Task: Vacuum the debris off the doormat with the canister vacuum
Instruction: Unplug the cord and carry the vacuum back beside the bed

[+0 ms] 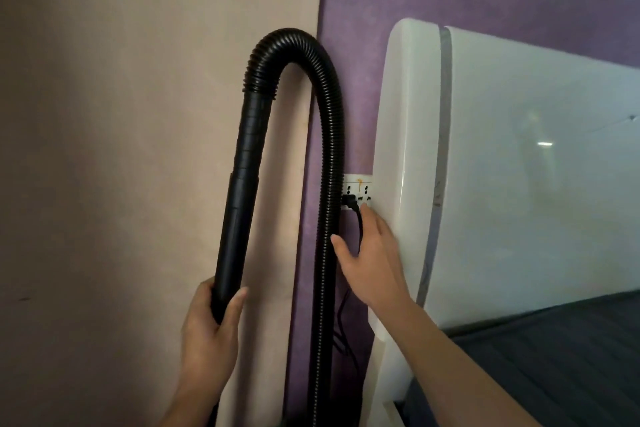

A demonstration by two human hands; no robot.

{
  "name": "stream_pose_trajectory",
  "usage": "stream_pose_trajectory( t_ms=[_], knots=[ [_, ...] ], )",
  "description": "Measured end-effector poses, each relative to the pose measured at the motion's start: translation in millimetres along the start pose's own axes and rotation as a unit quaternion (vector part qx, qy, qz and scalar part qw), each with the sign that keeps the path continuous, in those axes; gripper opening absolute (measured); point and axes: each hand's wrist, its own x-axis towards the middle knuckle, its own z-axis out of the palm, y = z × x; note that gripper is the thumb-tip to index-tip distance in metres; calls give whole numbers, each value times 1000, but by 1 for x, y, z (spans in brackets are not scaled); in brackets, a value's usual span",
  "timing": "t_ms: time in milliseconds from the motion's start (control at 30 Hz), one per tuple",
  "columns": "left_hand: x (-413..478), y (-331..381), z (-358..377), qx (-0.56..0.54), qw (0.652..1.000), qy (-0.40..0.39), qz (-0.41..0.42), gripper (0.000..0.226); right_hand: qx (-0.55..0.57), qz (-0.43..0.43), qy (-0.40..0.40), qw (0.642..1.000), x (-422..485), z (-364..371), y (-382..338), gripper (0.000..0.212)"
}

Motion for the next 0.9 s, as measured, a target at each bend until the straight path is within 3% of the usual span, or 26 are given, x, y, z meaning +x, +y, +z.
stream_pose_trajectory(
  t_ms=[233, 367, 633, 900],
  knots=[
    [7, -13, -14, -26, 1000, 0, -8, 21, -23, 41, 83, 995, 24, 18, -15, 31],
    [7, -16, -18, -31, 999, 17, 4, 21, 1, 78, 122, 989, 38, 22, -21, 16],
    [12, -28, -39, -26, 998, 53, -1, 18, -7, 125, 190, 974, 47, 35, -26, 21],
    [19, -33, -52, -18, 999, 41, -9, 26, 21, 131, 221, 966, 51, 45, -22, 16]
  ],
)
